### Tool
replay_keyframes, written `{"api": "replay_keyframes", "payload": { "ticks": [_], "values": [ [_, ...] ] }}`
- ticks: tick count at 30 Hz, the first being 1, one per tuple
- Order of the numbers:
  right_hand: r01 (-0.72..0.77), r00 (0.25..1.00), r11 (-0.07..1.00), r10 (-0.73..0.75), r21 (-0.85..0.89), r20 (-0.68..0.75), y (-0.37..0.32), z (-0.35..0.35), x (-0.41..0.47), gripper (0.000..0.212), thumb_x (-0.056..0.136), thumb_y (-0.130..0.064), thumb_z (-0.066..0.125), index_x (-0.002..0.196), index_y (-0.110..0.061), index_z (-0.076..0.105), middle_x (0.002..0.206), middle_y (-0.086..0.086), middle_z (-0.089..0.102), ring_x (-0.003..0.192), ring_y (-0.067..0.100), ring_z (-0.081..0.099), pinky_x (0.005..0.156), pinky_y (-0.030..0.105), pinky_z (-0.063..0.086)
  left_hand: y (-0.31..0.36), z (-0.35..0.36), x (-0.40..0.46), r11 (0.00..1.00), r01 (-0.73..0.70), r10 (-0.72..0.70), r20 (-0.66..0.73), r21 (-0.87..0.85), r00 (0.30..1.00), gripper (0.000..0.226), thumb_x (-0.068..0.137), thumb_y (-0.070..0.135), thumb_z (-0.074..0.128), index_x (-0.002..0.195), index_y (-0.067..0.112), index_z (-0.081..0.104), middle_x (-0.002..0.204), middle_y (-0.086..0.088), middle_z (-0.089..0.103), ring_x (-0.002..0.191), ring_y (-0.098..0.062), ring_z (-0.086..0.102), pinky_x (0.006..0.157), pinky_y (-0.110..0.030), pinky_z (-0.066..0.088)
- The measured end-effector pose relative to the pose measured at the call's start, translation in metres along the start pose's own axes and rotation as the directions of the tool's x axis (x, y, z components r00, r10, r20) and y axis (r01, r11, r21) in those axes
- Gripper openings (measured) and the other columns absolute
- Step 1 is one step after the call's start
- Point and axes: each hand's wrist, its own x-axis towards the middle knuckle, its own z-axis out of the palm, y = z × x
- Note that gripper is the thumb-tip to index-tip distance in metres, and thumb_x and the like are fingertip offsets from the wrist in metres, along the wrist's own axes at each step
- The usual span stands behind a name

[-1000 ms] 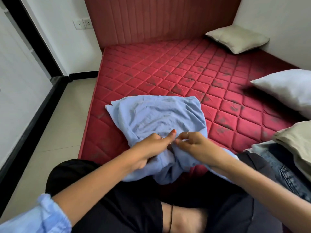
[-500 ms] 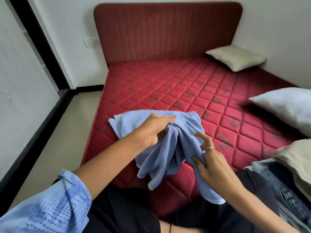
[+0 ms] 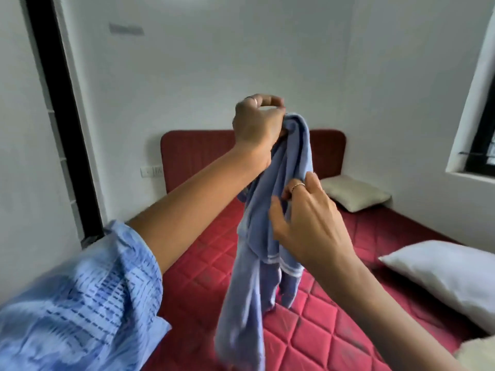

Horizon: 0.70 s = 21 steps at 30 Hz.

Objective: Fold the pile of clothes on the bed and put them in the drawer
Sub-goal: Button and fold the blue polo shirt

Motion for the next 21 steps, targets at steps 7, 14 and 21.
{"api": "replay_keyframes", "payload": {
  "ticks": [7, 14, 21],
  "values": [
    [-0.138, 0.990, 0.973, 0.127, -0.186, -0.068, 0.000, -0.010, 0.050, 0.055, 0.093, -0.055, 0.047, 0.111, -0.004, 0.053, 0.113, 0.009, 0.043, 0.105, 0.030, 0.052, 0.083, 0.038, 0.044, 0.045, 0.021, 0.023, 0.972, -0.223, 0.223, 0.009, 0.073, 0.975, 0.024, 0.080, 0.003, 0.061, 0.065, 0.021, 0.067, 0.073, -0.003, 0.070, 0.074, -0.022, 0.069, 0.076, -0.039, 0.060],
    [-0.044, 0.997, 0.971, 0.028, 0.234, 0.071, 0.053, -0.014, 0.096, 0.039, 0.098, -0.041, 0.045, 0.076, -0.009, 0.047, 0.091, 0.007, 0.050, 0.086, 0.023, 0.052, 0.075, 0.028, 0.033, 0.057, 0.003, 0.047, 0.908, -0.358, 0.361, 0.027, 0.218, 0.932, 0.020, 0.081, 0.009, 0.063, 0.072, 0.025, 0.071, 0.069, 0.009, 0.069, 0.073, -0.009, 0.067, 0.079, -0.030, 0.058],
    [0.037, 0.999, 0.958, -0.038, 0.283, -0.002, 0.049, 0.017, 0.101, 0.033, 0.096, -0.024, 0.051, 0.069, -0.026, 0.033, 0.082, -0.007, 0.038, 0.067, 0.007, 0.040, 0.067, 0.021, 0.028, 0.064, -0.003, 0.046, 0.846, -0.446, 0.441, 0.087, 0.293, 0.893, 0.020, 0.084, 0.005, 0.059, 0.084, 0.018, 0.075, 0.072, 0.014, 0.066, 0.078, -0.002, 0.065, 0.076, -0.013, 0.051]
  ]
}}
